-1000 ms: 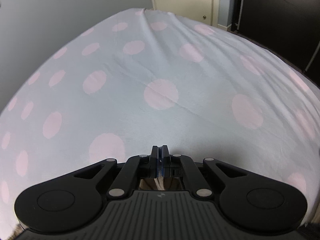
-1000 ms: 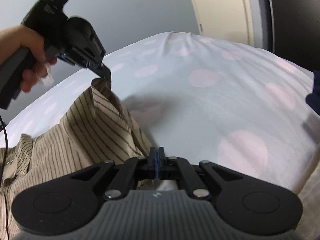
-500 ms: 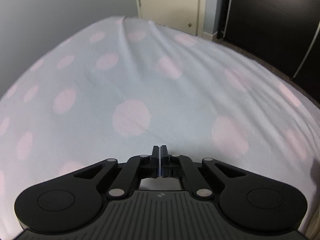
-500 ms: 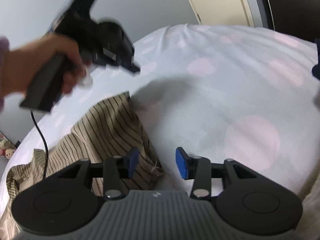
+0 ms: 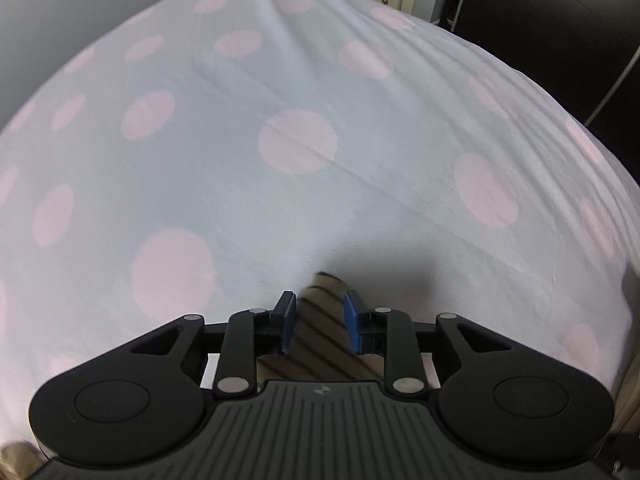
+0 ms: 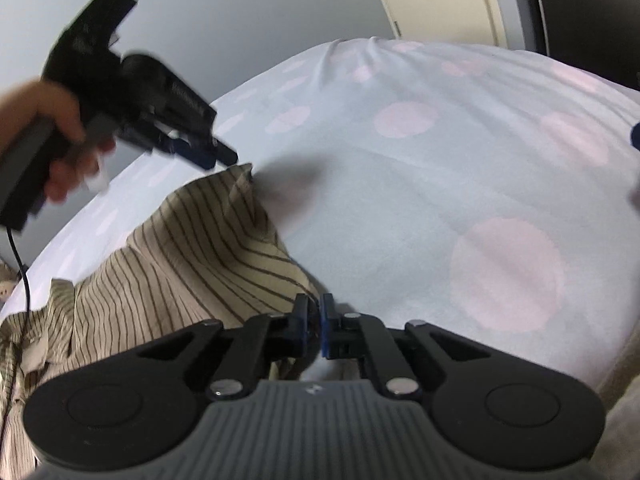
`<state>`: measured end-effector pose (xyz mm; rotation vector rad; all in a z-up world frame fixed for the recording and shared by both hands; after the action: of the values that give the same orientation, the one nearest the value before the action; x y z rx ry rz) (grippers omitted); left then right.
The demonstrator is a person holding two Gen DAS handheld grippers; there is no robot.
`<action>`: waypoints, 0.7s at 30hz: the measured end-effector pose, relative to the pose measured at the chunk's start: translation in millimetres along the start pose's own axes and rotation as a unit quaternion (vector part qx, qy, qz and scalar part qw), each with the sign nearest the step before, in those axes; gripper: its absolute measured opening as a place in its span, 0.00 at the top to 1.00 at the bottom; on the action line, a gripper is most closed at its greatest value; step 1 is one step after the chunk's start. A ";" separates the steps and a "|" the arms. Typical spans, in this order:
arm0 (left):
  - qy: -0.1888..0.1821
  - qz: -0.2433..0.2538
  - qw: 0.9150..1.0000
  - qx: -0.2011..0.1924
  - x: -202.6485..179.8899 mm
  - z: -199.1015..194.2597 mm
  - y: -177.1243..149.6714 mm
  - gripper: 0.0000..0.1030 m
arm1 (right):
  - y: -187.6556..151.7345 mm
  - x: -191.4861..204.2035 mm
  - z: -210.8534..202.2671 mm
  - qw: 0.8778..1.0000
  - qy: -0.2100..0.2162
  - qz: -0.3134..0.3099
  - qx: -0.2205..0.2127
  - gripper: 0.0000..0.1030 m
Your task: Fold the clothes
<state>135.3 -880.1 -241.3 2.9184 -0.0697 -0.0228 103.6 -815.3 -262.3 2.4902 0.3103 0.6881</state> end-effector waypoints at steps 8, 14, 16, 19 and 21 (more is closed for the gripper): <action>0.002 0.020 0.999 -0.038 -23.4 1.5 20.1 1.00 | 2.7 -1.4 -3.5 1.000 0.008 0.018 0.000 0.93; 0.004 0.028 0.999 -0.040 -23.8 -33.9 36.9 1.00 | 9.5 8.3 -18.2 1.000 0.021 0.009 -0.019 0.93; 0.008 0.021 1.000 0.000 -20.6 -28.5 30.2 0.97 | 7.4 6.8 -15.4 1.000 0.019 0.009 -0.012 0.93; 0.048 0.031 0.998 0.024 -15.5 -18.2 19.2 0.71 | 3.1 4.6 -10.3 1.000 0.014 0.007 -0.002 0.93; 0.053 0.028 0.998 0.023 -15.0 -8.8 15.2 0.66 | 2.4 7.0 -10.0 1.000 0.016 0.002 -0.002 0.93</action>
<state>119.9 -892.2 -229.2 2.9571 -0.1360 0.1435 104.5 -810.5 -250.9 2.4793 0.3154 0.7292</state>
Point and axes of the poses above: each gripper's, at about its wrist camera, not at the fingertips, and z roughly the way its jaws point, x to its left, y to its top, the point moved 10 cm from there along z, roughly the way its jaws point, and after that the axes turned 9 degrees about x, right-handed, at the moved point
